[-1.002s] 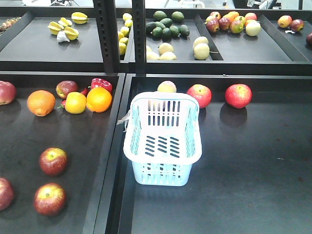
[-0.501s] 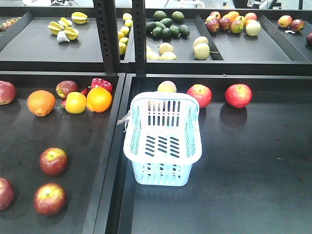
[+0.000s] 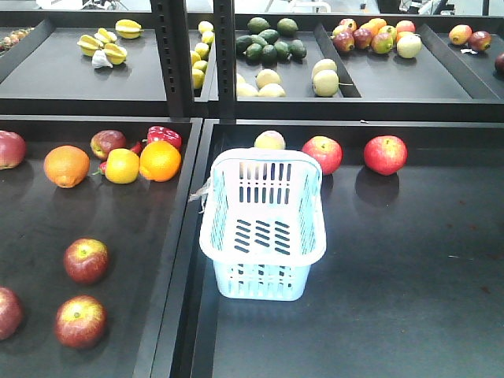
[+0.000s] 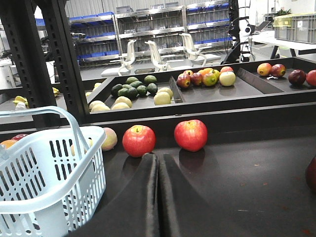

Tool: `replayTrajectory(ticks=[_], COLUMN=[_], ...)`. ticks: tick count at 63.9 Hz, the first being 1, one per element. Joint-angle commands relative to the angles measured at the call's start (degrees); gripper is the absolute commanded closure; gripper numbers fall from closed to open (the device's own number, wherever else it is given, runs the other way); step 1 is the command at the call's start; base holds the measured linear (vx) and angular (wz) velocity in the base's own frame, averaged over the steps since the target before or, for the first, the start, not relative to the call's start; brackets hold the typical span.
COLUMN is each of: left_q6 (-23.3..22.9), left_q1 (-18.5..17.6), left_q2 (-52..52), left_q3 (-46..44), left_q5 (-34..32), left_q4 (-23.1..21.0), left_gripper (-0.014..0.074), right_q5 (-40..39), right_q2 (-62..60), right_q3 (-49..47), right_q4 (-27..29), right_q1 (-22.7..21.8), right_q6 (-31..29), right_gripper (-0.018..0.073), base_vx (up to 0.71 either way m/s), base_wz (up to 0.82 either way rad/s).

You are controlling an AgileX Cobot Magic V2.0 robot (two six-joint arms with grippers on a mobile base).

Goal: Pick three apples into basket with both arms

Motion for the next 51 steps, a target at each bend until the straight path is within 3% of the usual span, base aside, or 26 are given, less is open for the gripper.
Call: replayTrajectory(ticks=[1, 10, 14, 18, 21, 33, 43, 51], left_q6=[-6.08, -20.98, -25.74, -28.61, -28.79, -29.7, -39.47, -50.1], left_q1=[-0.1, -0.22, -0.61, -1.43, -1.92, -4.19, -6.15, -7.23], left_q2=[-0.72, -0.72, -0.77, -0.77, -0.72, 2.47, 10.56, 19.22], left_q3=[0.59, -0.97, -3.64, -7.8, -11.08, -25.8, -33.33, -36.94], left_q5=[-5.97, -8.14, -8.14, -8.66, -9.64, -12.9, -14.2, -21.37], left_q4=[-3.87, -11.96, -11.24, -6.94, -2.13, 27.62, 49.05, 67.97], left_gripper=[0.0603, 0.0603, 0.0603, 0.0603, 0.0603, 0.0603, 0.0603, 0.06], right_q5=[-3.89, -3.89, -3.89, -3.89, -3.89, -3.89, -3.89, -3.89], right_q2=[-0.6, -0.6, -0.6, -0.6, -0.6, -0.6, -0.6, -0.6], right_q3=[0.74, 0.74, 0.74, 0.74, 0.74, 0.74, 0.74, 0.74], right_q4=[-0.52, -0.52, -0.52, -0.52, -0.52, -0.52, -0.52, -0.52], right_q1=[-0.39, -0.39, -0.39, -0.39, -0.39, -0.39, -0.39, -0.39], right_q6=[-0.59, -0.59, -0.59, -0.59, -0.59, -0.59, -0.59, -0.59], right_gripper=[0.0564, 0.0564, 0.0564, 0.0564, 0.0564, 0.0564, 0.0564, 0.0564], base_vx=[0.0, 0.0, 0.0, 0.0, 0.0, 0.0, 0.0, 0.0], base_wz=[0.0, 0.0, 0.0, 0.0, 0.0, 0.0, 0.0, 0.0])
